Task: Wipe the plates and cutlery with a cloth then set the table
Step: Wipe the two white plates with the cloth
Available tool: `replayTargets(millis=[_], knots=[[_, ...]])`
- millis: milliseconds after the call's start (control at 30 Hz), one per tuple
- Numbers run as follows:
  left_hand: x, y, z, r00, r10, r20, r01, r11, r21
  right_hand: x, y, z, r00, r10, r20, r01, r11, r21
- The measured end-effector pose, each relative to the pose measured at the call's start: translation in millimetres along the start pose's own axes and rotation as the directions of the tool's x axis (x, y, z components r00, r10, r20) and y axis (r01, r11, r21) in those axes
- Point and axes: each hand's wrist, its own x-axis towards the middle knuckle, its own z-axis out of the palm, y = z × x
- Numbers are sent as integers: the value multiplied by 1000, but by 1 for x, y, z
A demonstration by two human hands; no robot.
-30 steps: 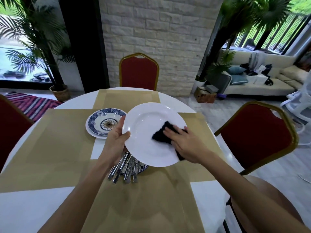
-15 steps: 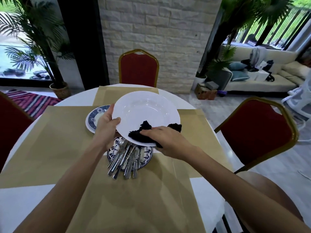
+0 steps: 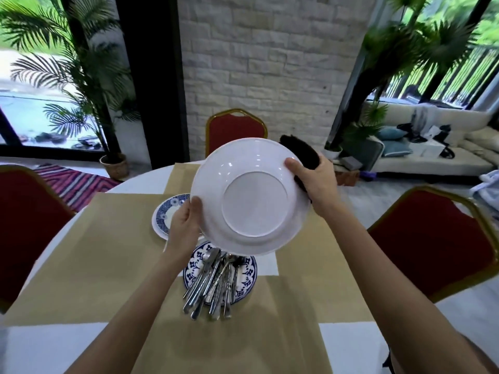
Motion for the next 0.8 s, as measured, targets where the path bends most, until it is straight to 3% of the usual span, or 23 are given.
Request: replayTargets(millis=[133, 267, 333, 400, 467, 600, 733, 800], knots=[[2, 19, 19, 969, -75, -234, 31, 982, -188, -16, 24, 28, 956, -43, -289, 0, 989, -145], [3, 21, 26, 958, -133, -253, 58, 958, -281, -55, 50, 51, 937, -100, -334, 45, 984, -170], [3, 18, 29, 960, -117, -253, 44, 960, -278, -74, 64, 63, 932, -254, -257, 176, 940, -291], [1, 17, 32, 971, -28, -236, -7, 989, -147, -89, 76, 75, 900, -427, -88, 343, 819, -460], [0, 15, 33, 979, 73, -193, -83, 995, -46, -91, 76, 82, 867, -492, 82, 457, 719, -523], [1, 5, 28, 987, 130, -96, -132, 991, -20, -57, 56, 74, 901, -361, 241, 433, 697, -572], [-1, 7, 29, 983, 173, -67, -172, 985, 24, -30, 42, 55, 992, -102, 68, 122, 863, -490], [0, 5, 28, 984, 171, -56, -170, 985, 19, -39, 43, 59, 996, -77, 43, 88, 840, -535]])
